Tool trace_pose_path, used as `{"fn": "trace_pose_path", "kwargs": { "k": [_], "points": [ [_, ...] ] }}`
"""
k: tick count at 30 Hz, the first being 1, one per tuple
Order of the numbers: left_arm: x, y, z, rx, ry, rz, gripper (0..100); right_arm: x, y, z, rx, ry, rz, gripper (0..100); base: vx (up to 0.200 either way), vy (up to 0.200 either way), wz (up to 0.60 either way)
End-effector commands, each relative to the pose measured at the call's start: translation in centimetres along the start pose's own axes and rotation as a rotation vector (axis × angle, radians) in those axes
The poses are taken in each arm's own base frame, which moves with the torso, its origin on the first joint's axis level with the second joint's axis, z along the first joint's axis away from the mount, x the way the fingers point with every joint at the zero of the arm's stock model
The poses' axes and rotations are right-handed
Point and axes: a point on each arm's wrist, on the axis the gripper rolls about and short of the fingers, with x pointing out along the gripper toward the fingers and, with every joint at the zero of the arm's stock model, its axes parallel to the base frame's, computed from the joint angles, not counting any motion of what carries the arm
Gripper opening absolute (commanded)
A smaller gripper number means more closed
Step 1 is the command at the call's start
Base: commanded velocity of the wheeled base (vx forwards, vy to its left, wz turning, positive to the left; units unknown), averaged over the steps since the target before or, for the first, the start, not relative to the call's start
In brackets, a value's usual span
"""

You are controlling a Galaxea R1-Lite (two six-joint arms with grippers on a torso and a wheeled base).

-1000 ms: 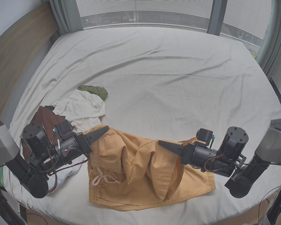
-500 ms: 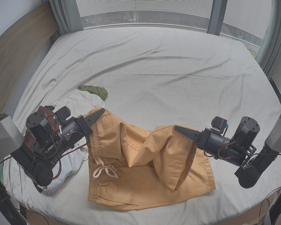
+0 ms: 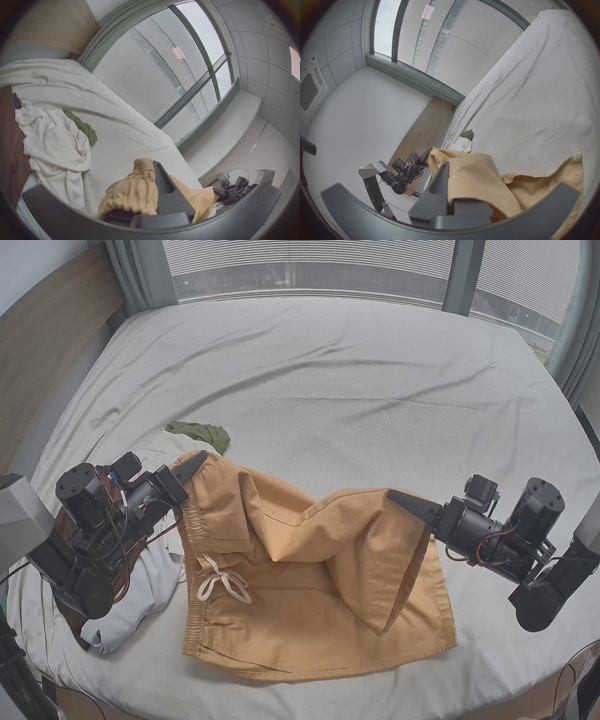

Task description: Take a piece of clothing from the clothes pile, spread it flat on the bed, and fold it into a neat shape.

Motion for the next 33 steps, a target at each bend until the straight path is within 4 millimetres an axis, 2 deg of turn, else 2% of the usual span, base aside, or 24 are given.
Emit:
{"fn": "trace_pose_path", "kwargs": {
  "k": [1,7,21,26,33],
  "points": [
    [0.3,0.4,0.0,0.000,-0.006,0.006,0,-0.4,0.3,1.2,-0.020,-0.031,0.012,0,0.000,0.000,0.00],
    [0.4,0.5,0.0,-0.028,-0.007,0.007,0,-1.2,0.0,2.4,-0.022,-0.052,0.013,0,0.000,0.000,0.00],
    [-0.3,0.3,-0.1,-0.031,0.007,0.010,0,-0.9,-0.3,3.6,-0.024,-0.096,0.010,0,0.000,0.000,0.00],
    [-0.8,0.1,-0.1,-0.033,0.016,0.008,0,-1.0,-0.4,3.9,-0.030,-0.106,0.007,0,0.000,0.000,0.00],
    [-2.5,-0.6,0.0,-0.038,0.076,-0.035,0,-1.1,-0.8,5.1,-0.041,-0.140,0.009,0,0.000,0.000,0.00]
  ]
}}
